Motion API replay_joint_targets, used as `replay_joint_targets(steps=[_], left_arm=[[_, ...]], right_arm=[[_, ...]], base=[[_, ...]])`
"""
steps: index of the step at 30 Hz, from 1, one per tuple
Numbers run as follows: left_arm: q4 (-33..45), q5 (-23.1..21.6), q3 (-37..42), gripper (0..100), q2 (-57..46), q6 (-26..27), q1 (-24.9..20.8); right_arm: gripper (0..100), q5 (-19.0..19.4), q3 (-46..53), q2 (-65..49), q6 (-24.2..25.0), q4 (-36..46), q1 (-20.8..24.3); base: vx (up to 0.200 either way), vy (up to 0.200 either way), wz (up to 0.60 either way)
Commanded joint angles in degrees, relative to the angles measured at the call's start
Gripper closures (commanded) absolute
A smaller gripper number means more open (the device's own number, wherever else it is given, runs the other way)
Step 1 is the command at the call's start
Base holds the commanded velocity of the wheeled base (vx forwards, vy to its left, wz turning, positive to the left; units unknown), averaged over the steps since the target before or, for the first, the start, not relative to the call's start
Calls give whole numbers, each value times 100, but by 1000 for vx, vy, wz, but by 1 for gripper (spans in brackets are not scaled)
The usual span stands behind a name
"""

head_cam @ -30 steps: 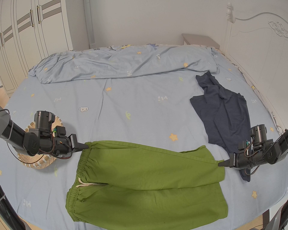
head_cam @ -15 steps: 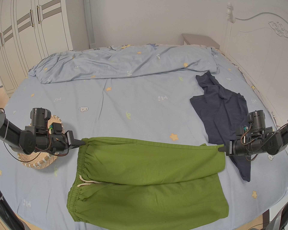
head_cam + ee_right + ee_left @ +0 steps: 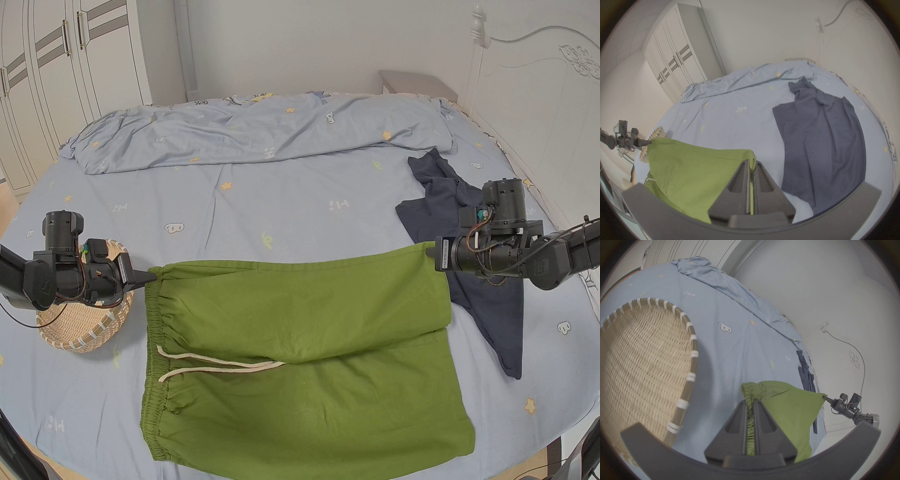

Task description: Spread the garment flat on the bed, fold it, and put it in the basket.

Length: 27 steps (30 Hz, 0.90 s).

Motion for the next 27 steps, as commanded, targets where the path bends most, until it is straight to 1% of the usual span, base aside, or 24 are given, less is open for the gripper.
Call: replay_joint_targets(steps=[1,6,9,13,17,18,19,20,21,24,26,27], left_arm=[[-10,-5,-376,100,122,24,144],[-10,4,-595,100,271,32,109],[-10,4,-833,100,385,50,109],[-1,4,-1255,100,675,278,205],[-1,12,-1343,100,737,358,241],[-1,12,-1360,100,799,384,232],[-1,30,-1378,100,834,437,223],[-1,30,-1378,100,842,445,223],[-1,74,-1369,100,851,481,197],[-1,92,-1343,100,851,481,179],[-1,92,-1343,100,851,481,170],[-1,92,-1343,100,851,481,179]], right_arm=[[100,-311,-785,782,-8,-173,131],[100,-372,-1111,1072,10,-357,96],[100,-381,-1506,1336,-8,-428,26],[100,-381,-2025,1617,-8,-428,0],[100,-399,-2306,1722,-8,-428,44],[100,-495,-2429,1784,-17,-437,61],[100,-671,-2570,1819,-25,-437,114],[100,-706,-2587,1828,-34,-437,114],[100,-838,-2684,1863,-52,-437,158],[100,-891,-2631,1828,-43,-428,175],[100,-900,-2385,1608,-34,-428,290],[100,-900,-2130,1283,-43,-428,360]], base=[[0,0,0],[0,0,0],[0,0,0],[0,0,0],[0,0,0],[0,0,0],[0,0,0],[0,0,0],[0,0,0],[0,0,0],[0,0,0],[0,0,0]])
